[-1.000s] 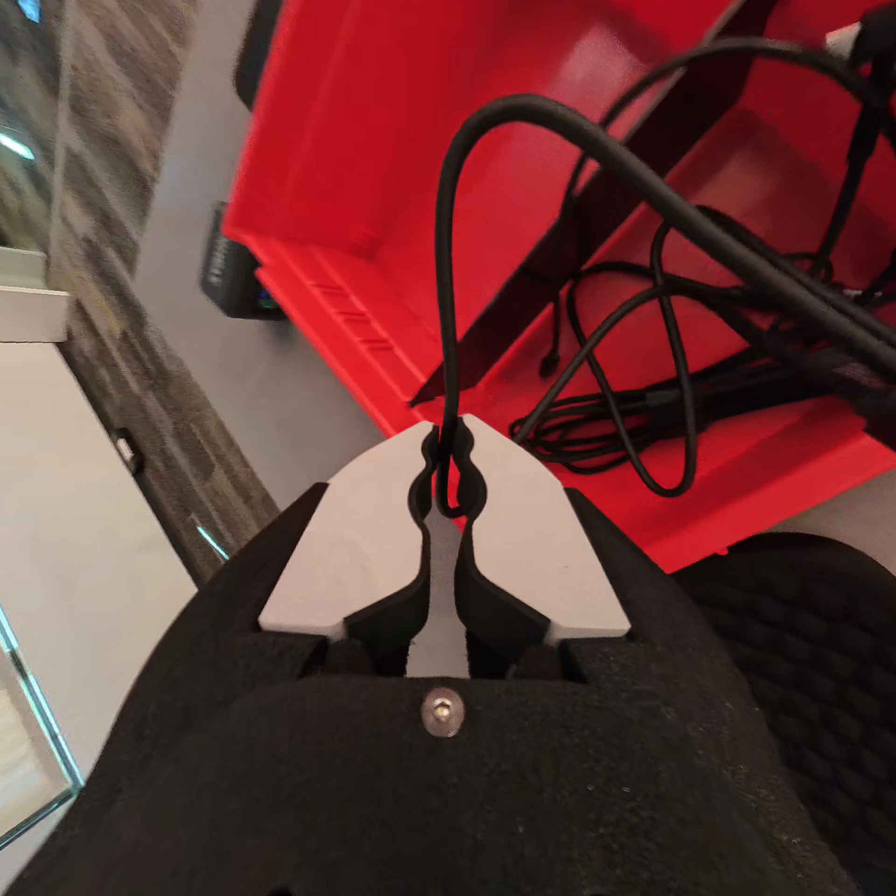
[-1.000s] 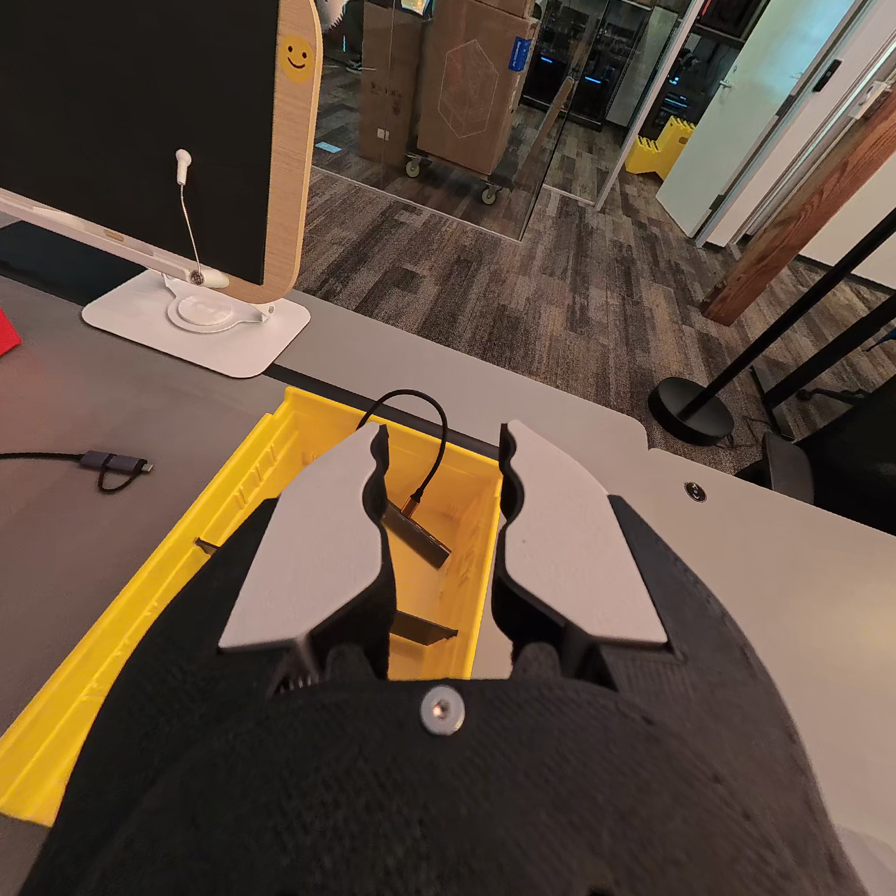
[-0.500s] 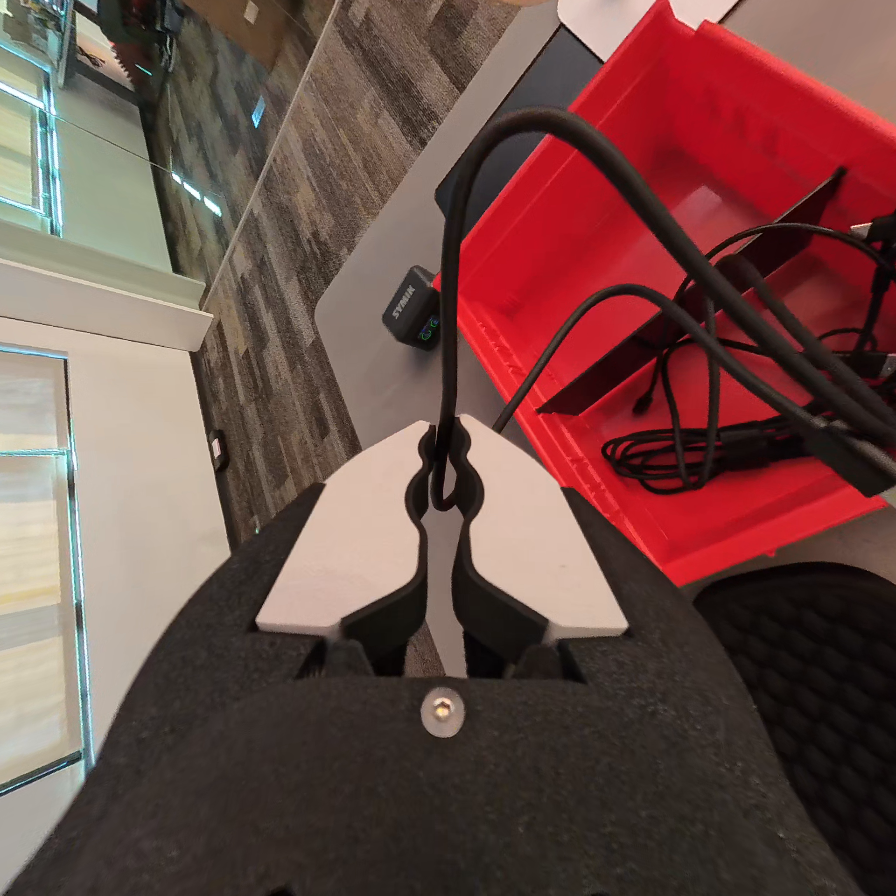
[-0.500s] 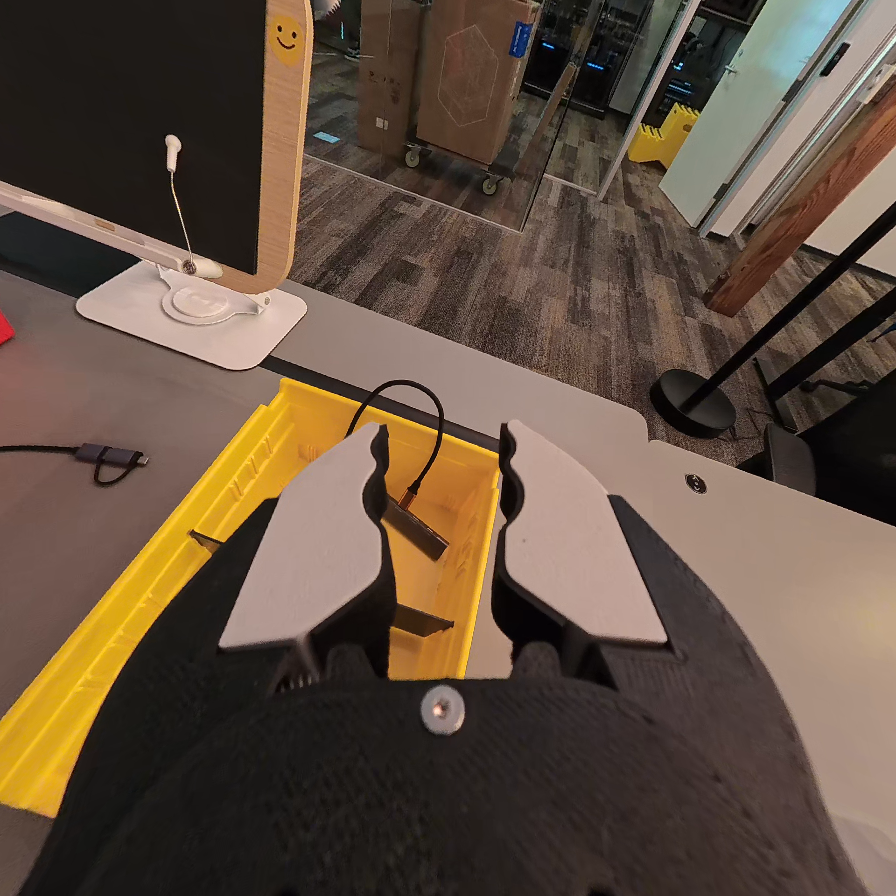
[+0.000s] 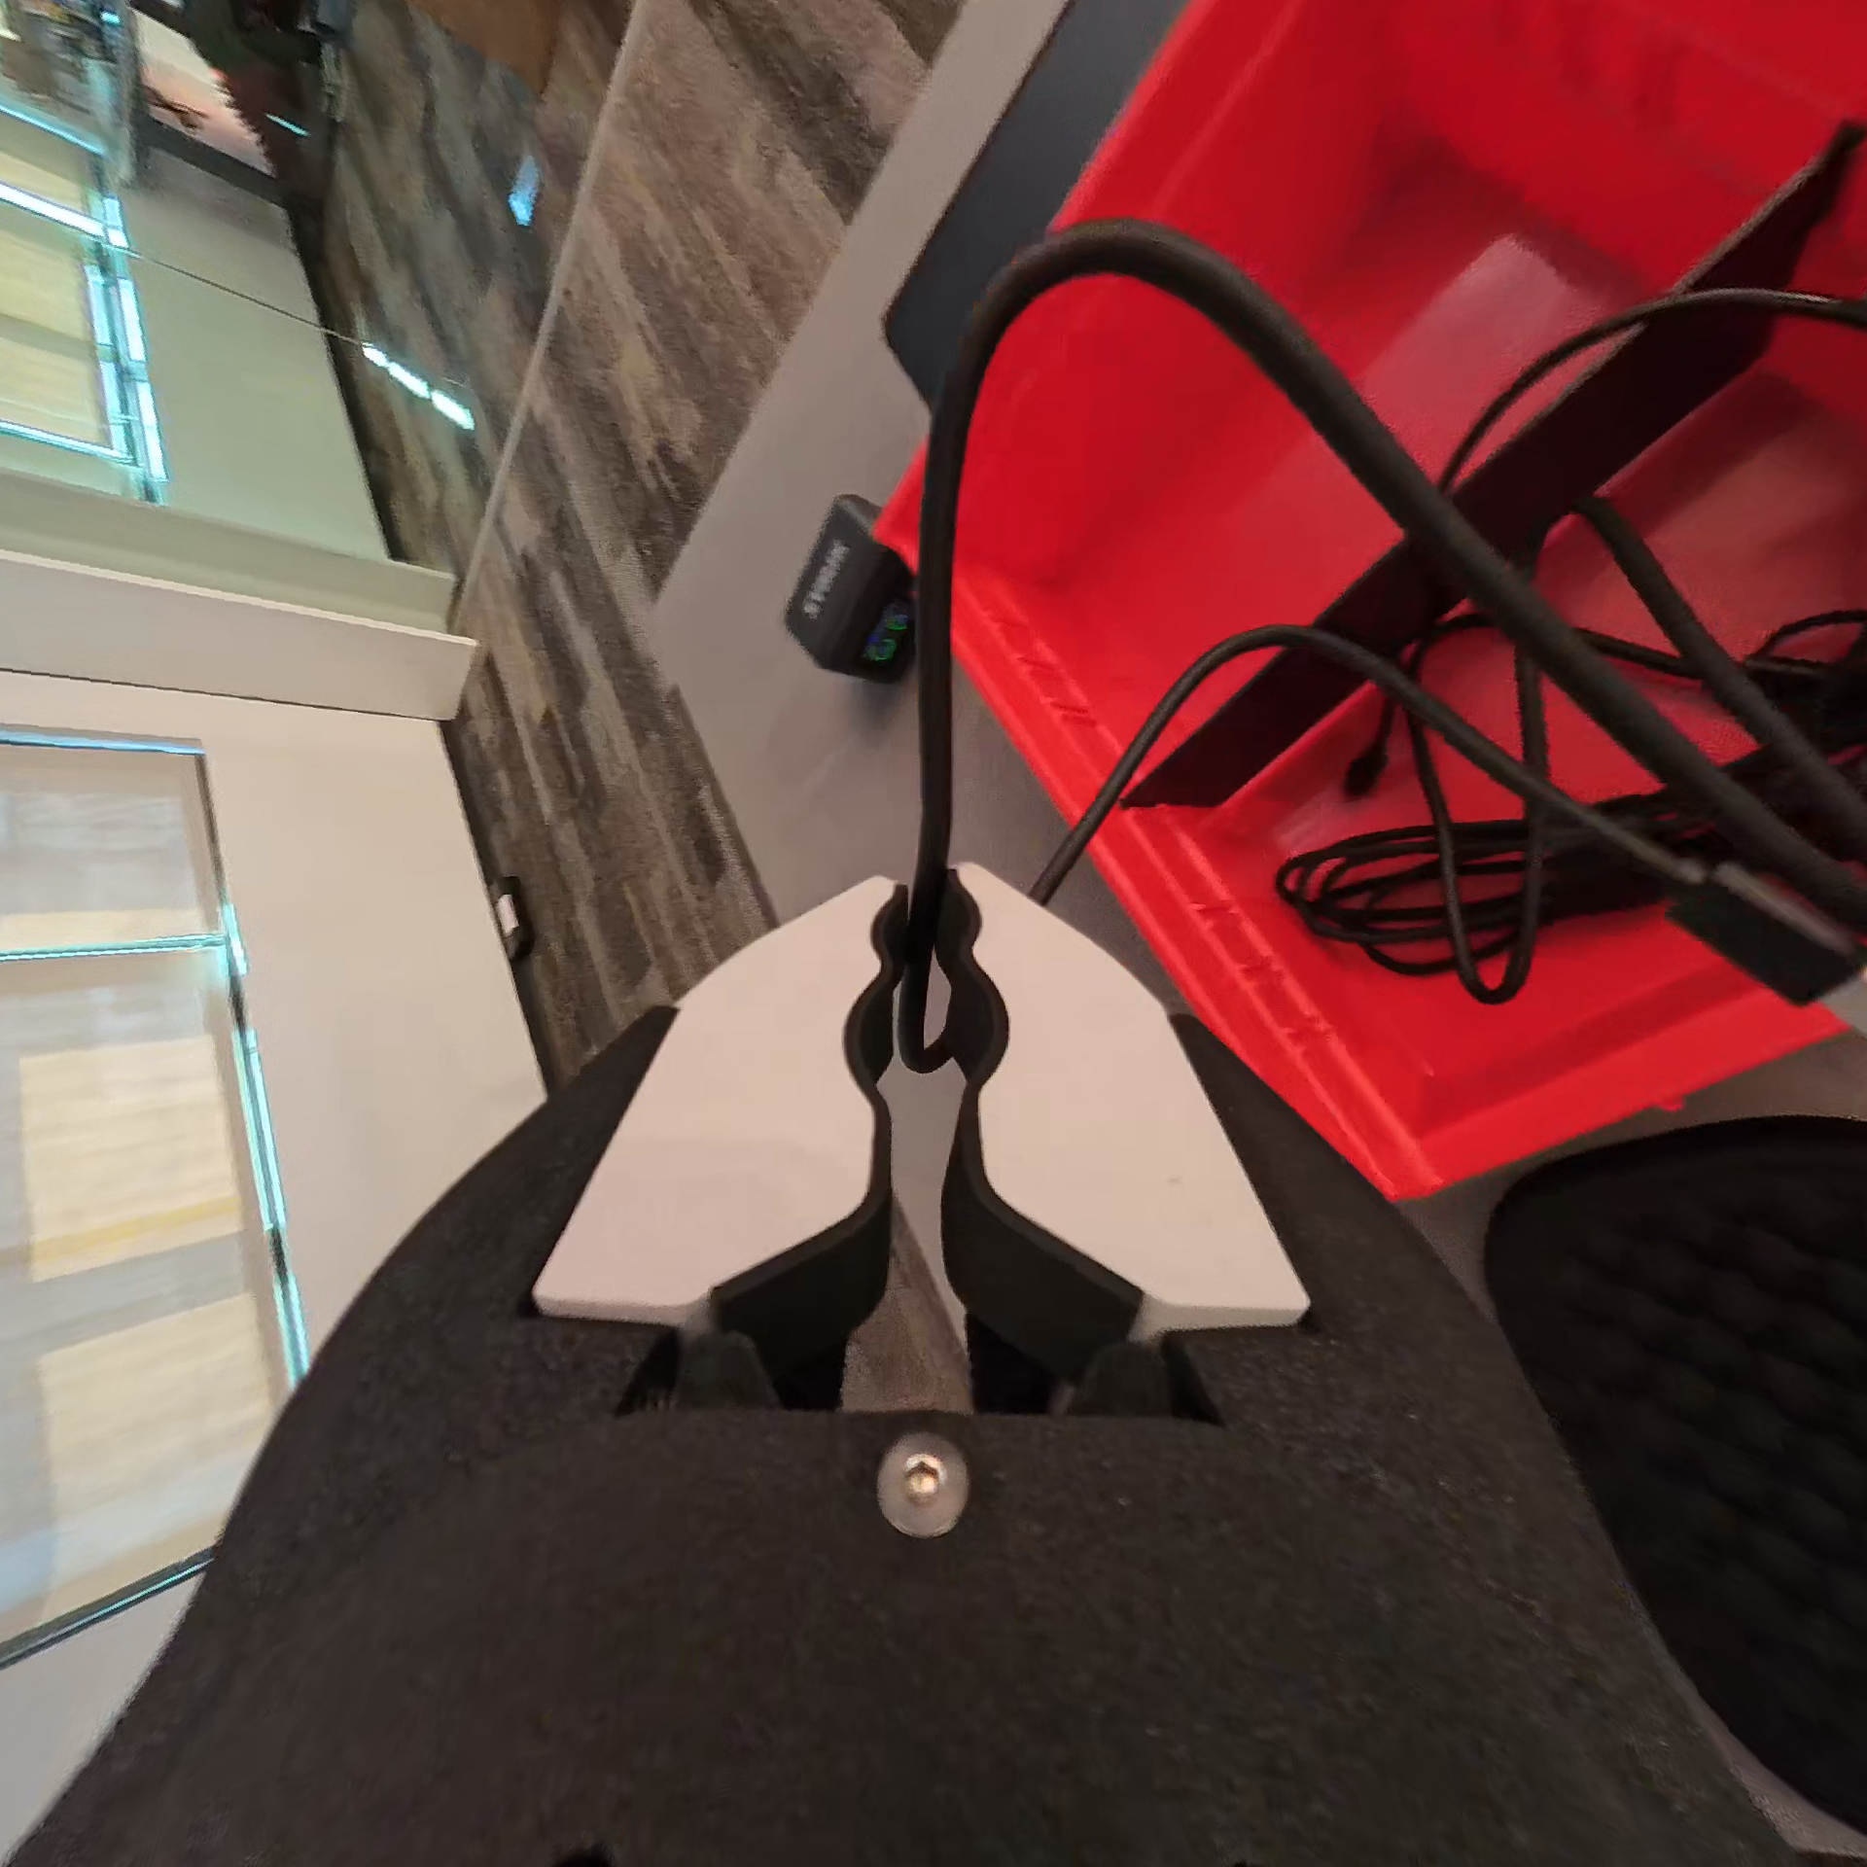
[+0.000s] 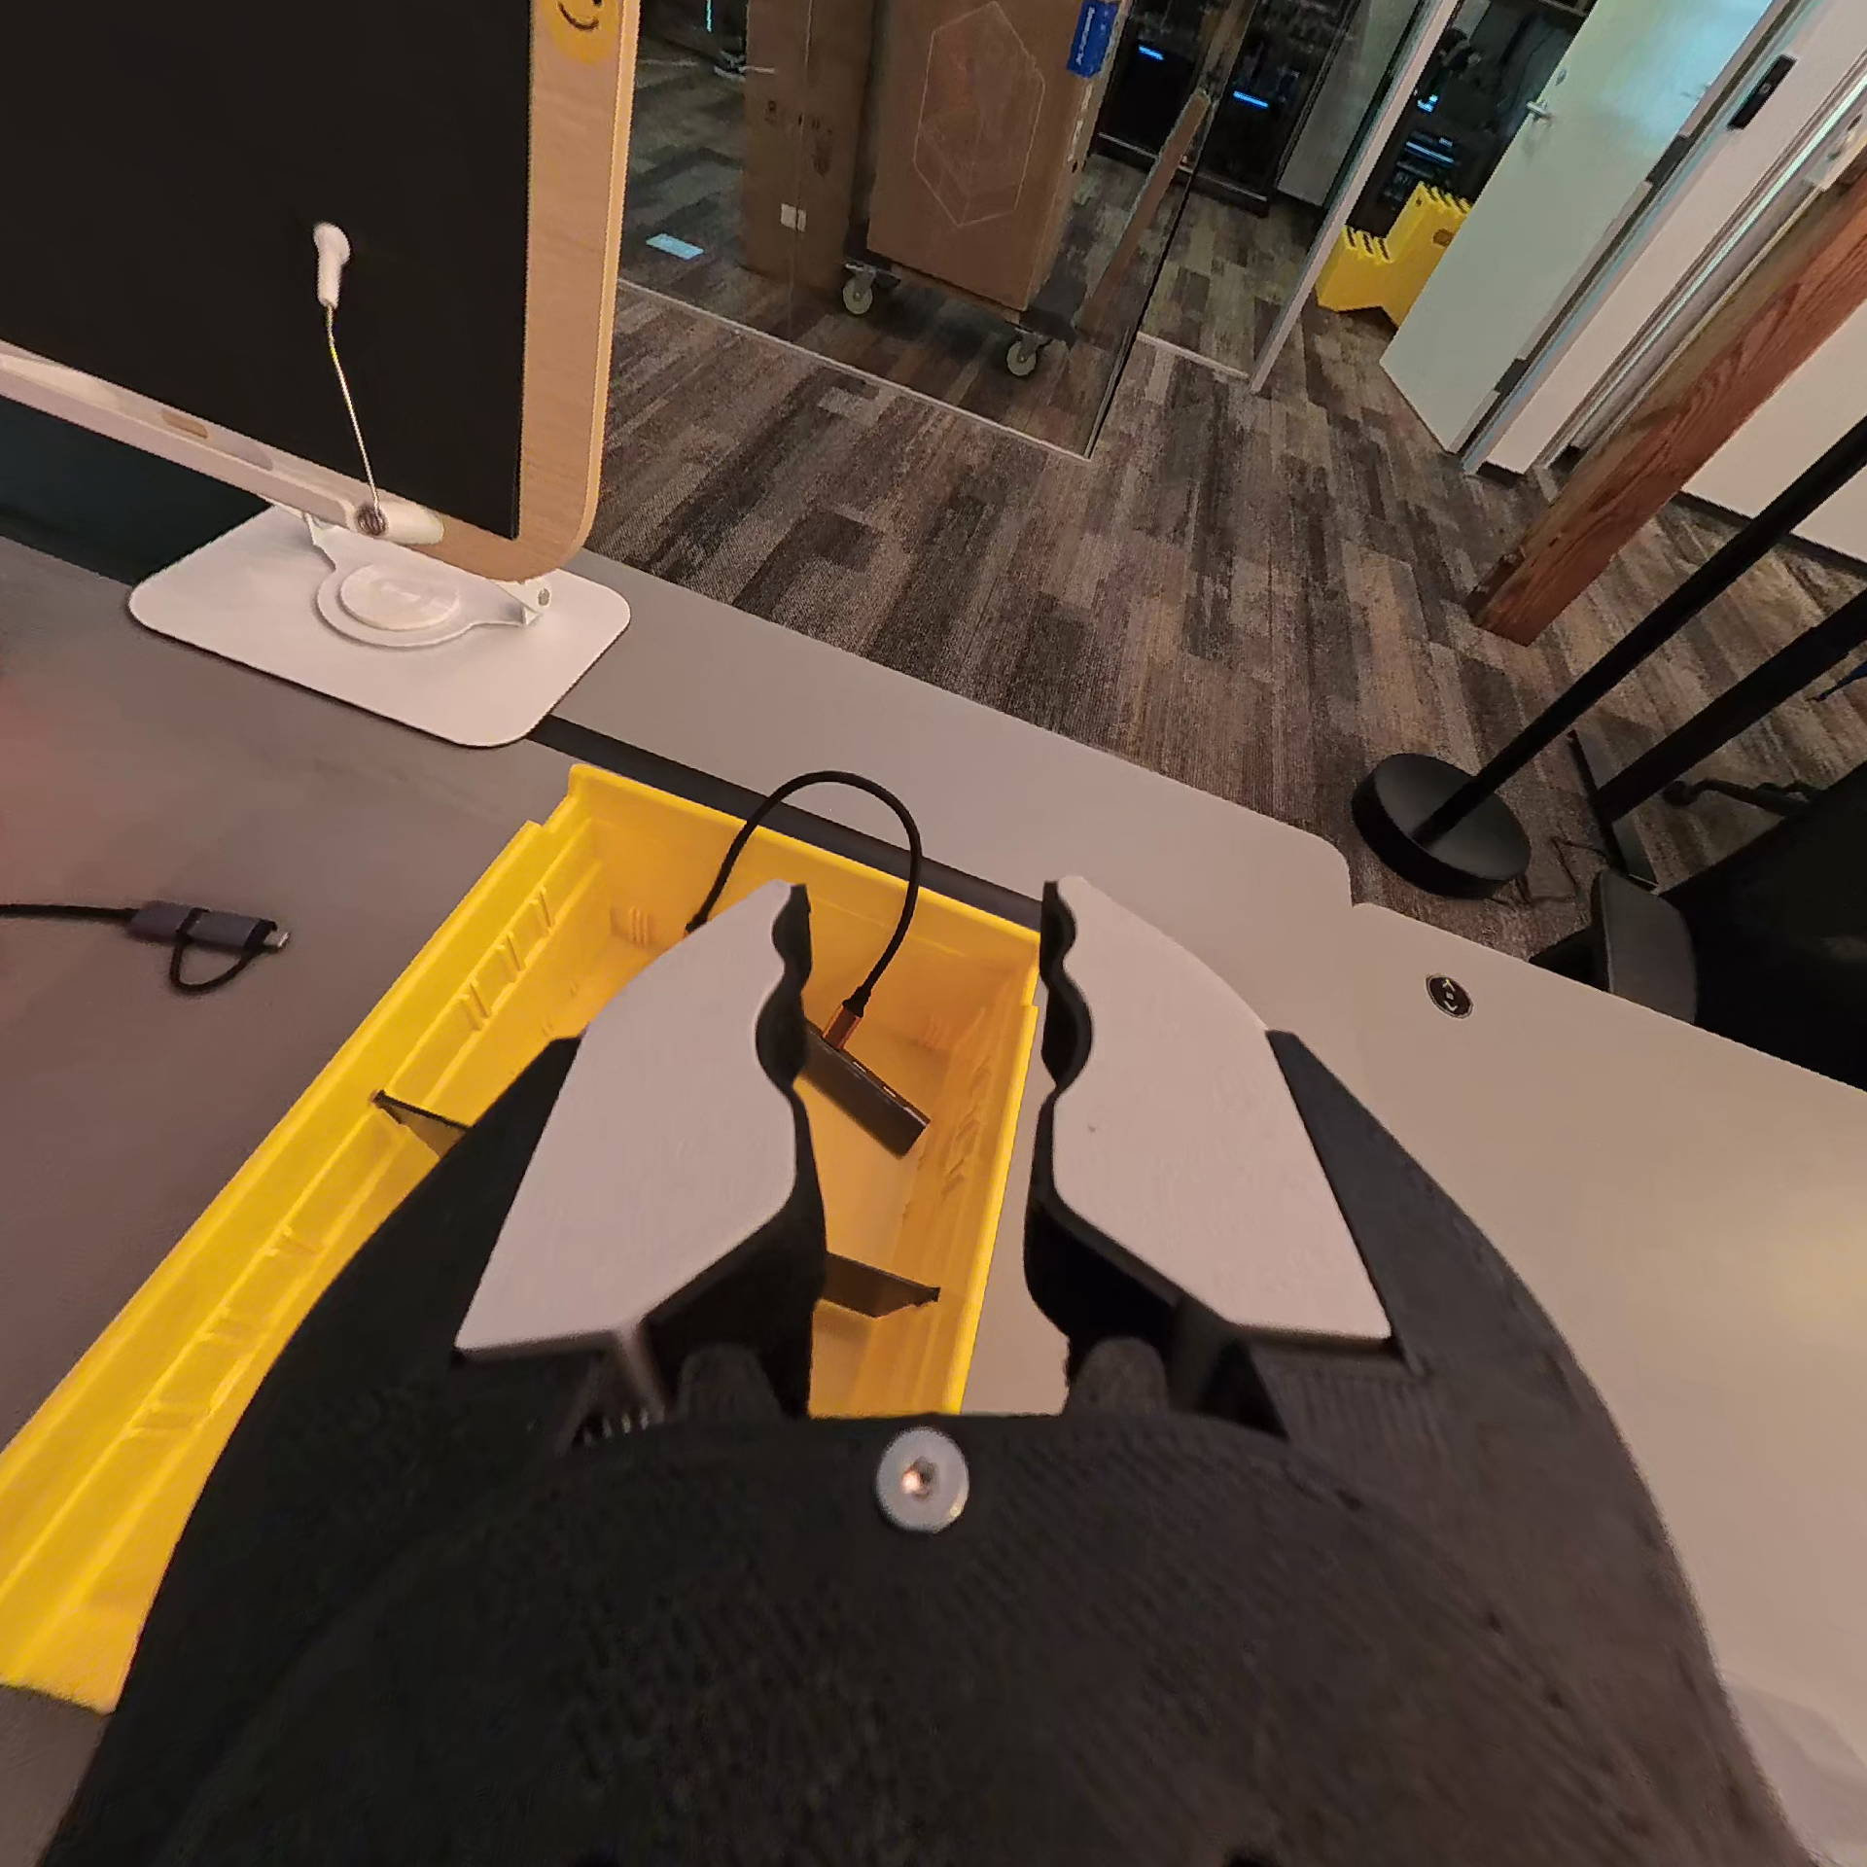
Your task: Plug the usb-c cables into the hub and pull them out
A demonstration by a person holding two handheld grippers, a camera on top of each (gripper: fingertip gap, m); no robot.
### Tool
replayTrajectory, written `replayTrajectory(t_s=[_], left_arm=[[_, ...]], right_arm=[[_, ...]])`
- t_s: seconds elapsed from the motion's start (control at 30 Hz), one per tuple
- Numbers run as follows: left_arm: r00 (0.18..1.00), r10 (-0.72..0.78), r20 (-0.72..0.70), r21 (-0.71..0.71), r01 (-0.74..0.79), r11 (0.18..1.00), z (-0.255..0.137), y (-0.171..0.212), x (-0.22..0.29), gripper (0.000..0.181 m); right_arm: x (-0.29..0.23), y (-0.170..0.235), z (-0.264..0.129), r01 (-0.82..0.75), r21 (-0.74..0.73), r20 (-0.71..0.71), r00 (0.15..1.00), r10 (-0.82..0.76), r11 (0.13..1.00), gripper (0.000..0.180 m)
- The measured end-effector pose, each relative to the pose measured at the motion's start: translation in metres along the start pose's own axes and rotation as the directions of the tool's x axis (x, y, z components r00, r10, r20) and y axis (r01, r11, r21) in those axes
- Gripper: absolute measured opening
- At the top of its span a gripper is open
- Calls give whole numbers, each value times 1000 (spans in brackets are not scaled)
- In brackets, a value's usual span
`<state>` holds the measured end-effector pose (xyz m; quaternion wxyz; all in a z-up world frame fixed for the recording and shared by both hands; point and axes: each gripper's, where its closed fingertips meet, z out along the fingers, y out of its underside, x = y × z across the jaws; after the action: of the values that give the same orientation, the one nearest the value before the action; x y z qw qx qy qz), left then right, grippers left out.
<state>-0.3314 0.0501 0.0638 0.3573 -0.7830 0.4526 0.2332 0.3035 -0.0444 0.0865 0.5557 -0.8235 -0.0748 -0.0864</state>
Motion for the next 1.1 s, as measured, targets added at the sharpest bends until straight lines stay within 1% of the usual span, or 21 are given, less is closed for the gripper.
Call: replayTrajectory(t_s=[0.23, 0.43, 0.57, 0.67, 0.77, 1.1], left_arm=[[991, -42, 125, 73, 33, 997, -59, -24, -57, 4], [983, -50, 176, 104, 32, 994, -94, -41, -80, 4], [986, -46, 158, 123, 26, 992, -105, -50, -79, 4], [994, -46, 99, 133, 32, 991, -107, -55, -71, 4], [990, -46, 134, 142, 26, 989, -111, -57, -75, 4], [977, -180, 110, 258, 147, 955, -151, -69, -112, 5]], right_arm=[[0, -4, -3, -6, 27, 1, 1000, 6, 1000, 44], [2, -3, -5, -15, 32, 3, 1000, 15, 999, 44], [5, -2, -6, -24, 35, 7, 1000, 24, 999, 44], [5, -1, -8, -32, 36, 17, 999, 31, 999, 44], [7, -1, -9, -38, 42, 17, 999, 37, 998, 44], [5, 1, -8, -43, 32, 34, 999, 42, 999, 44]])
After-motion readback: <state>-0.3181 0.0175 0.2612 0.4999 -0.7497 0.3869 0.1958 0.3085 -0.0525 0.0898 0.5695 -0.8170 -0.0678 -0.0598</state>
